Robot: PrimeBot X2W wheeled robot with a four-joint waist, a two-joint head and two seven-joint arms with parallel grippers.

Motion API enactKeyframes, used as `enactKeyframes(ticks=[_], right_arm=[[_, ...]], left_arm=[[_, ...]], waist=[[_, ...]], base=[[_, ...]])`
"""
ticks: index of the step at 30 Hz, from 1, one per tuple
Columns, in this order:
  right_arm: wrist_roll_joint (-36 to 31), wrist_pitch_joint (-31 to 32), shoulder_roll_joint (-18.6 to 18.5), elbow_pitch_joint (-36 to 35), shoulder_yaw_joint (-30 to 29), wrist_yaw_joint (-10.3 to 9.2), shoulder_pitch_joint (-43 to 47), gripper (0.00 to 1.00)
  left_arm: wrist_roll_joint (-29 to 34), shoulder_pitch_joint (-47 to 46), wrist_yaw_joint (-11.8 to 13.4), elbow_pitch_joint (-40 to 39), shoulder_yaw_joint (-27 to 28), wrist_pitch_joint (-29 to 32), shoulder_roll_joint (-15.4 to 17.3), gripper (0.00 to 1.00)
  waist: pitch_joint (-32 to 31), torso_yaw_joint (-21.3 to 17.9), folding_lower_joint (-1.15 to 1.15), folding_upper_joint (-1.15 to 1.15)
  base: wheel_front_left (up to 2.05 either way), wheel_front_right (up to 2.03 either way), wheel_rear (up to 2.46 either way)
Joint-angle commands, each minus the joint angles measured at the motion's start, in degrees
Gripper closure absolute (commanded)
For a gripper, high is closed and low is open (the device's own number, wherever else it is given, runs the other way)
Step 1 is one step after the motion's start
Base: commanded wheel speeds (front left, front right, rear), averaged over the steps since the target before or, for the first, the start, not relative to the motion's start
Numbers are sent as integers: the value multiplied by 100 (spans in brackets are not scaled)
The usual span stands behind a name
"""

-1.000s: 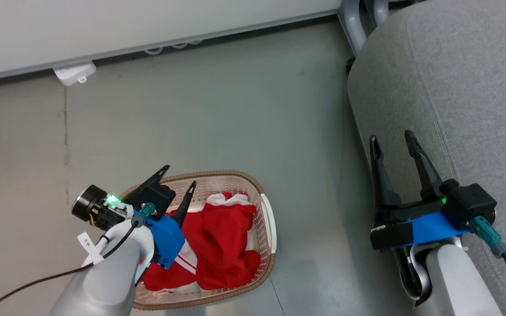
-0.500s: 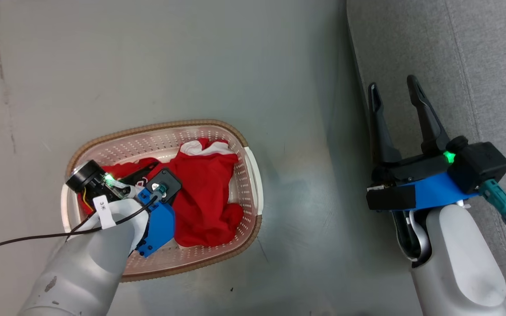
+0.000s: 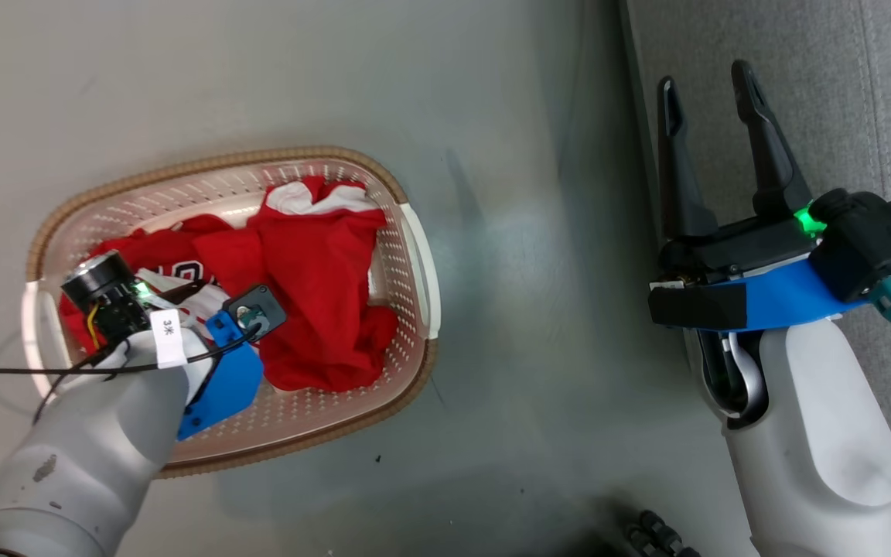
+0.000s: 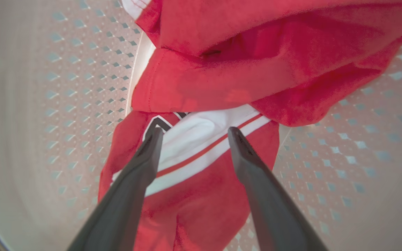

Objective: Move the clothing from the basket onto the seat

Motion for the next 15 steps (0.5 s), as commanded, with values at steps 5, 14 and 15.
enactKeyframes(ticks=[5,14,15], right_arm=[[26,-6,-7,-113,6,-4,-231,0],[-23,-6,-8,-227,-32,-4,-399,0],[-25,-6,-7,-238,-37,-4,-399,0]], left_arm=[[-132,-318,8,25,-485,251,238,0],[-386,-748,7,32,-1073,599,338,0],[-436,-748,7,34,-1122,685,358,0]], waist=[[475,-154,-1,0],[983,-172,-1,0],[1023,-171,-1,0]], base=[[0,0,0],[0,0,0],[0,0,0]])
